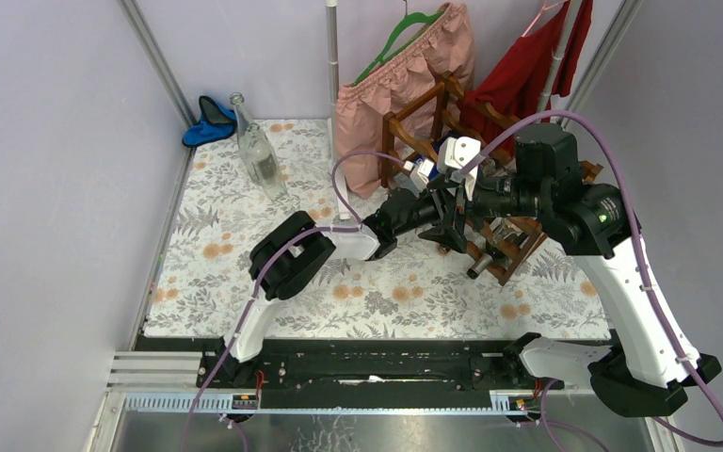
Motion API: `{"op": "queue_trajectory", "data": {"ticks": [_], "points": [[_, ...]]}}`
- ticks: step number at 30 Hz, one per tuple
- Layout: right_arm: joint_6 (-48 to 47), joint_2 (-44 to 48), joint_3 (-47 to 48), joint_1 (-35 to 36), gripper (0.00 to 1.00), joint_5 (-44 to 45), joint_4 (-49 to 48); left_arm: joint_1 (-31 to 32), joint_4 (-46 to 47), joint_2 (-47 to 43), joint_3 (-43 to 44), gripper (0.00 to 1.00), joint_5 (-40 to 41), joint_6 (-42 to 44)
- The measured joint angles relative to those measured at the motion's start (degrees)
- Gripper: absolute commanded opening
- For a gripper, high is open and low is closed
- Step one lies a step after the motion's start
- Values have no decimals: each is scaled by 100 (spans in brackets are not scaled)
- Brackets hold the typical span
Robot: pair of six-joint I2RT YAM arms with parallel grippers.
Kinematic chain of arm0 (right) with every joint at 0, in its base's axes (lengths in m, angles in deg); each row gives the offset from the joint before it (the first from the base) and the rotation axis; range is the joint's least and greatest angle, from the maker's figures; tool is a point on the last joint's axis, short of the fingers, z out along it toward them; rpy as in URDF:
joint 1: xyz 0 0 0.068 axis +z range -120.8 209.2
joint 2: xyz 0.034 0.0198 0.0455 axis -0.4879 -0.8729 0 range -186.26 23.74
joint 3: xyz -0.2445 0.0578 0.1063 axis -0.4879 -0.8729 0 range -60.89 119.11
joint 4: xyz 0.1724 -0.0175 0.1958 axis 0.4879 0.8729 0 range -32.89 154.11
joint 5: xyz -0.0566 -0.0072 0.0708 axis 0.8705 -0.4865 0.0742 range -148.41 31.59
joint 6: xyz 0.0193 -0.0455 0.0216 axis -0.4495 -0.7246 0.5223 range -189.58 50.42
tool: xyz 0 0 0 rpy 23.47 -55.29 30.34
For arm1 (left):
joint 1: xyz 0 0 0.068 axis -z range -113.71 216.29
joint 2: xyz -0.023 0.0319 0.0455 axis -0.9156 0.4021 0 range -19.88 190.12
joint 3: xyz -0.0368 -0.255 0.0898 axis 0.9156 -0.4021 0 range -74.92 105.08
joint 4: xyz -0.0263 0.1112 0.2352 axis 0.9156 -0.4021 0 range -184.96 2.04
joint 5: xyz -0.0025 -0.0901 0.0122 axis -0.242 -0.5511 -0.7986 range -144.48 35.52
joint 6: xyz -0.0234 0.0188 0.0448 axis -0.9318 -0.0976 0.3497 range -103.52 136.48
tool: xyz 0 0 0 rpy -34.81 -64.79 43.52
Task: Put the wine bottle on the wine rack
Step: Place the wine bottle in the wine rack.
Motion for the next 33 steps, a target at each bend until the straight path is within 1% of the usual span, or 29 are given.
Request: {"op": "queue_trajectory", "data": {"ticks": [12, 16, 26, 33], "points": [[0, 37, -22, -2, 100, -4, 0, 57, -66, 87, 166, 5, 63, 2], [0, 46, -22, -2, 100, -26, 0, 83, -98, 87, 181, 6, 170, 133], [0, 50, -22, -2, 100, -33, 0, 177, -190, 33, 188, 6, 662, 927], [0, 59, -24, -2, 100, -35, 0, 227, -763, 26, 529, 6, 717, 1633]]}}
